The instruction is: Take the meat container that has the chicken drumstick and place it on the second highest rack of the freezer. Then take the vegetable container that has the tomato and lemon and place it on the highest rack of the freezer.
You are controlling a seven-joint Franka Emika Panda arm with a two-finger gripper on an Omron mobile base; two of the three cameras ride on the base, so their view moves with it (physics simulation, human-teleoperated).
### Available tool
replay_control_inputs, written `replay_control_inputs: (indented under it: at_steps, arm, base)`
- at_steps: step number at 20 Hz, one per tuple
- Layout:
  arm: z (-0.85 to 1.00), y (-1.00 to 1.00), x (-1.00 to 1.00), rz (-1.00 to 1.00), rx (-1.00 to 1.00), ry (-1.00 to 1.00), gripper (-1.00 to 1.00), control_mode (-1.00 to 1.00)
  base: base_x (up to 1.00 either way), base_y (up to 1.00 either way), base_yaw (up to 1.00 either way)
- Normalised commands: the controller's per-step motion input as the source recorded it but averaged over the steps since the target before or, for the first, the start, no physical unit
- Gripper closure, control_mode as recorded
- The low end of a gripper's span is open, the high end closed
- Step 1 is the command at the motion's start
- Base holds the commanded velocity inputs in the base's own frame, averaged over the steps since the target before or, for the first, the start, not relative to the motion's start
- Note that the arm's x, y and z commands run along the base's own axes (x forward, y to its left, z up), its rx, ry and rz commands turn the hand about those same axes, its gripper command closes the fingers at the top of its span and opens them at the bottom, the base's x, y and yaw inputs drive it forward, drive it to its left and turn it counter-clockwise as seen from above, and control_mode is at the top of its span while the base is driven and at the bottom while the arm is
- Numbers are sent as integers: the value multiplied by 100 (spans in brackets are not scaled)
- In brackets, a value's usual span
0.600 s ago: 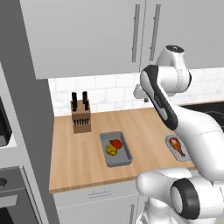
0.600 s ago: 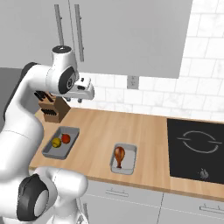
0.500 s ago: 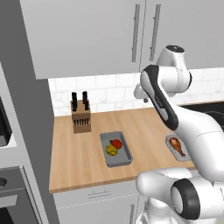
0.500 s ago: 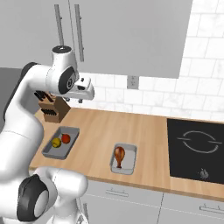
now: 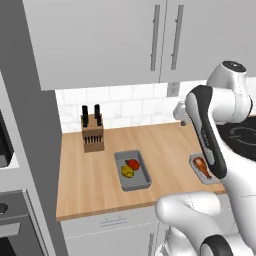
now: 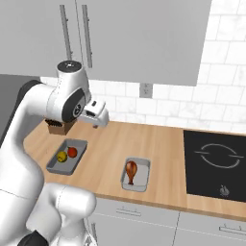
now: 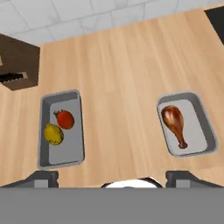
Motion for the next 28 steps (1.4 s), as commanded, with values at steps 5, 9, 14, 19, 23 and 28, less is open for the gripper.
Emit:
replay_control_inputs:
  at_steps: [5,9,14,19,23,28]
  arm:
    - [-6,-34,-47,-49,13,-1,-100,-100]
    - [-2,-49,-36,-44,22,1,-100,-100]
    - [-17,-51,-7,-39,17,12,-100,-100]
    - [-56,-42,7,-22,1,30,-100,-100]
    - [-66,-52,32,-13,11,42,-100,-100]
    - [-41,-44,21,-18,19,33,-100,-100]
  base:
    - [0,0,0]
    - [0,0,0]
    - [0,0,0]
    - [0,0,0]
    - [0,0,0]
    - [0,0,0]
